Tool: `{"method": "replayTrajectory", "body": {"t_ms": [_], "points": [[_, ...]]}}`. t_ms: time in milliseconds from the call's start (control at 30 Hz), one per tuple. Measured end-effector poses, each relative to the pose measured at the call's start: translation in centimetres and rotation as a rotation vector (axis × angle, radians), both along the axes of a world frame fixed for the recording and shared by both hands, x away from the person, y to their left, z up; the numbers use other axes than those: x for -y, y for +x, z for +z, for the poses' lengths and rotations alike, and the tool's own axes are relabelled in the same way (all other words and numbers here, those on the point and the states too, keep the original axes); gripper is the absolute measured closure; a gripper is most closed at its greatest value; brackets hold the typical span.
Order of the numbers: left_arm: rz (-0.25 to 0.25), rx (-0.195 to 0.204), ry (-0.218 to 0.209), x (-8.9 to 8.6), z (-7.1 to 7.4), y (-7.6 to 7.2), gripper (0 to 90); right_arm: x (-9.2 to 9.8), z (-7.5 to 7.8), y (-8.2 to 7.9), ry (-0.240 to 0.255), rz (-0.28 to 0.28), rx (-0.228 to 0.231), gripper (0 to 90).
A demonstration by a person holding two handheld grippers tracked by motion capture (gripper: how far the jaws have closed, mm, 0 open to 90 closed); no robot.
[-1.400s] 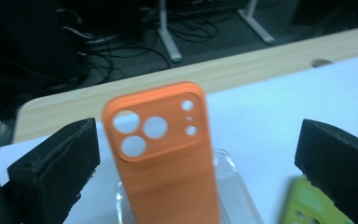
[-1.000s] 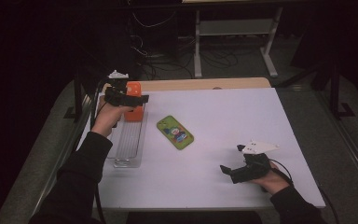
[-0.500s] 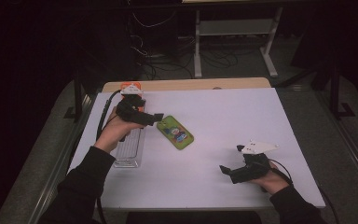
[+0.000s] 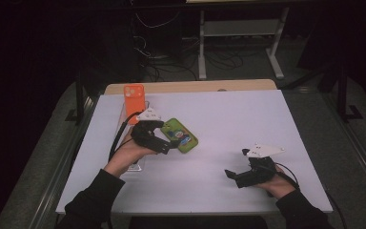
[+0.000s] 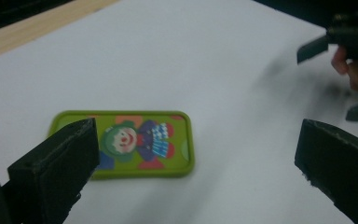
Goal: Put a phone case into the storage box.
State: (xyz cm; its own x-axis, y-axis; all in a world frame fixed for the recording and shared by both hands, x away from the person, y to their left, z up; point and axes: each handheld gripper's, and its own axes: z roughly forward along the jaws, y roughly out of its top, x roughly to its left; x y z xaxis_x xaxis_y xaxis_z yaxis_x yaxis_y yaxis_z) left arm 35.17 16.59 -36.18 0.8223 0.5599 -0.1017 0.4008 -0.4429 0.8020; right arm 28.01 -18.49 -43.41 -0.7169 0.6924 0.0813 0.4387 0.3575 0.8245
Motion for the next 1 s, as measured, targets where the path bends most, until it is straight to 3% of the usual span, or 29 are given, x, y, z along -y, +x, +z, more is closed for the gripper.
{"method": "replayTrajectory", "body": {"t_ms": [167,300,400,500,800,1000], "points": [[-0.044,0.023,0.035,0.1,-1.2,-1.7,0.0,0.1,0.3,0.1,-0.005,-0.009,-0.019,0.0],[-0.068,-0.002,0.057,0.7,-2.4,-2.7,0.0,0.3,0.6,0.3,-0.005,-0.021,-0.022,0.0],[-0.089,0.005,0.087,0.9,-2.7,-3.1,0.0,0.4,0.7,0.5,-0.006,-0.034,-0.027,0.0],[-0.092,-0.005,0.062,0.8,-2.9,-3.6,0.0,0.2,1.0,0.7,-0.015,-0.030,-0.036,0.0],[-0.103,-0.008,0.074,0.5,-3.7,-4.4,0.0,-1.1,2.1,1.8,-0.005,-0.033,-0.032,0.0],[-0.096,0.002,0.070,0.1,-3.6,-4.3,0.0,-2.1,2.8,2.9,0.005,-0.038,-0.068,0.0]]}}
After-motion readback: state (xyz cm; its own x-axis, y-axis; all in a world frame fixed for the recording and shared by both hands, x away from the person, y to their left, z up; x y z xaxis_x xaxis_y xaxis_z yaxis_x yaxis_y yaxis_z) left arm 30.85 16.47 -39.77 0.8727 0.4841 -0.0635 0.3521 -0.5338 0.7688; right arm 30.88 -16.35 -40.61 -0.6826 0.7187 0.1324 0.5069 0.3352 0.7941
